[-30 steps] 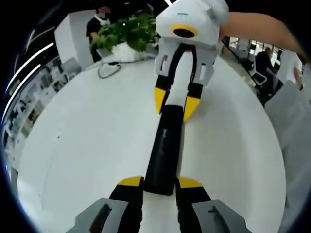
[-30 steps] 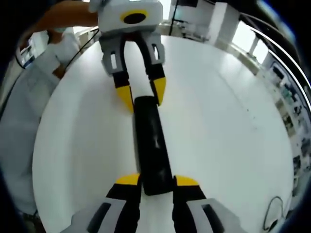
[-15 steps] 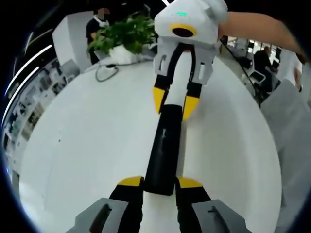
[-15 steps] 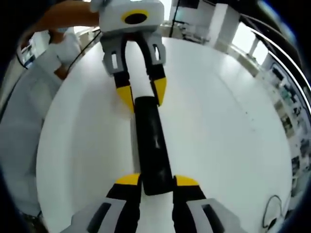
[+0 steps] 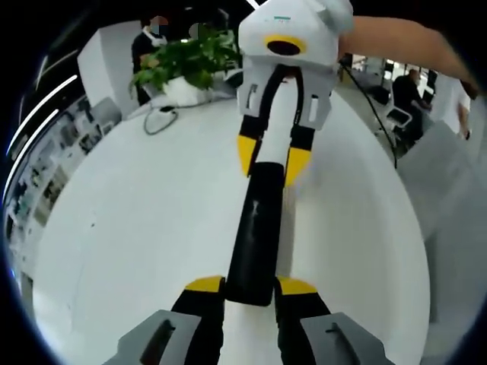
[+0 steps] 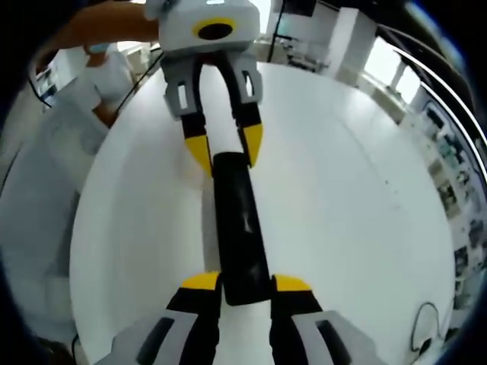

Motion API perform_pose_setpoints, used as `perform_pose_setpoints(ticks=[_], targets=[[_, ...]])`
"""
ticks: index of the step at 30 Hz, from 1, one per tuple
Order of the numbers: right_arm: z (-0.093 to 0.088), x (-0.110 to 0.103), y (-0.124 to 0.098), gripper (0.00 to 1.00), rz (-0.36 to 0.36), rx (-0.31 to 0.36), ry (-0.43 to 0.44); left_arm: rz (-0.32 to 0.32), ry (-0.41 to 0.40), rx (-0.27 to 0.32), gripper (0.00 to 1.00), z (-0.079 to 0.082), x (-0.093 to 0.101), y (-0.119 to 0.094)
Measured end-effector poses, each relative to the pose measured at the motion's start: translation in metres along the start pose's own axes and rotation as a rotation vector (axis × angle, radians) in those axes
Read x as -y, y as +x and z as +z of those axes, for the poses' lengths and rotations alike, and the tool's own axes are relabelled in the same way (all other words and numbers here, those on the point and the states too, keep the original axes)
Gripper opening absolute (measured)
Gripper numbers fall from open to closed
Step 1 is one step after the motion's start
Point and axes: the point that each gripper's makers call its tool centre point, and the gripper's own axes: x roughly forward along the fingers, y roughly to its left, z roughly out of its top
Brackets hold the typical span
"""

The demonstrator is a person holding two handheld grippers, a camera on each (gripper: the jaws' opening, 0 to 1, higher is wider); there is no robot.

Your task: Press the specified remote control buttons in sequence, fully releasing each button before pressing the next.

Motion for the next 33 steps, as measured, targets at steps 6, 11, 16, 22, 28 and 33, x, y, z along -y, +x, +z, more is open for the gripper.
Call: perform_pose_setpoints(ticks=[6,11,16,22,28,33], targets=[[0.003,-0.010,-0.005,0.21,-0.005,0.004,-0.002,0.006,0.003,0.004,0.24,0.001,0.009,-0.008],[0.006,-0.024,-0.009,0.21,-0.009,0.009,-0.004,0.008,0.005,0.001,0.24,0.003,0.020,-0.013],[0.004,-0.042,-0.012,0.21,-0.003,0.005,-0.003,0.004,0.009,0.001,0.24,0.003,0.032,-0.014],[0.001,-0.063,-0.015,0.21,0.004,0.001,0.000,-0.003,0.014,0.005,0.24,0.004,0.049,-0.012],[-0.003,-0.080,-0.016,0.21,0.015,0.001,0.004,-0.013,0.017,0.004,0.24,0.003,0.066,-0.010],[-0.005,-0.093,-0.015,0.21,0.022,0.004,0.003,-0.020,0.016,0.000,0.24,0.001,0.078,-0.009]])
